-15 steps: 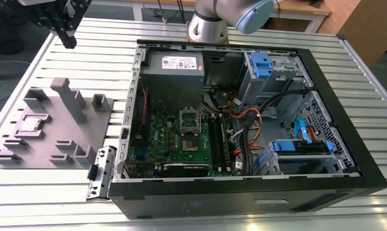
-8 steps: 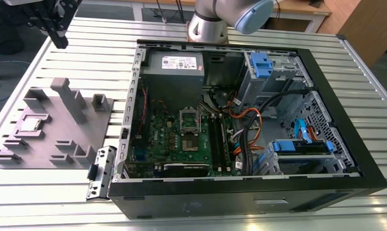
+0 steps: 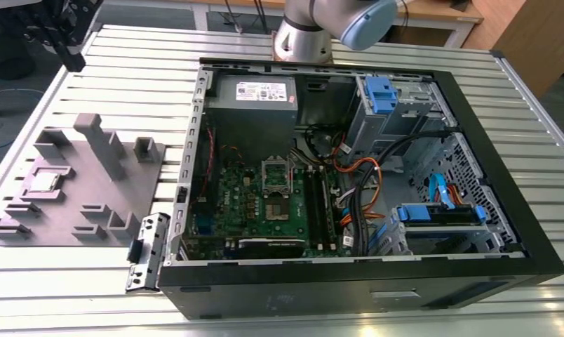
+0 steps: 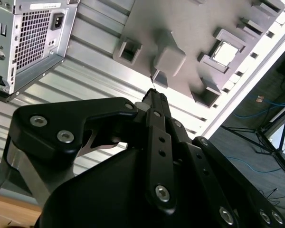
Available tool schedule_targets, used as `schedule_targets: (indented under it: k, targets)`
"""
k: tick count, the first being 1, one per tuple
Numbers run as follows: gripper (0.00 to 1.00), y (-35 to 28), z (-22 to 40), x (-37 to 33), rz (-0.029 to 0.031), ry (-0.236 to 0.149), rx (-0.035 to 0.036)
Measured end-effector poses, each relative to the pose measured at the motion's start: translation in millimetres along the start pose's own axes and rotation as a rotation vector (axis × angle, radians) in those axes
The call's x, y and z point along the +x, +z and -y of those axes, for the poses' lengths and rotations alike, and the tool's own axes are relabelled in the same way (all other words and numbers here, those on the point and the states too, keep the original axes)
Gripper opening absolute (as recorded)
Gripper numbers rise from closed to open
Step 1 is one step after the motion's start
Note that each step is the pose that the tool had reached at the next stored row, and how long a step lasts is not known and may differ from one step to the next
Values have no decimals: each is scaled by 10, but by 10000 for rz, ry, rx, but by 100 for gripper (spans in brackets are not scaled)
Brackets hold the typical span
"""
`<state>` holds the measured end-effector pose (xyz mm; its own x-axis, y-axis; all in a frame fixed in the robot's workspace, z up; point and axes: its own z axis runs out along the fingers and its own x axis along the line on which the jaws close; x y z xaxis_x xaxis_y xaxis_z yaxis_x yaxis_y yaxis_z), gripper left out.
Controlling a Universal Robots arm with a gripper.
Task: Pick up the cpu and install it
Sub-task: 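Reach for the cpu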
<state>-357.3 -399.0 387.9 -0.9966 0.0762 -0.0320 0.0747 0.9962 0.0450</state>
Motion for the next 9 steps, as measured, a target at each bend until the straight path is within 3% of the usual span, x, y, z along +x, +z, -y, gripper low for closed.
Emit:
schedule_targets:
  k: [9]
  targets:
    - [11,34,13,160,0,1,0]
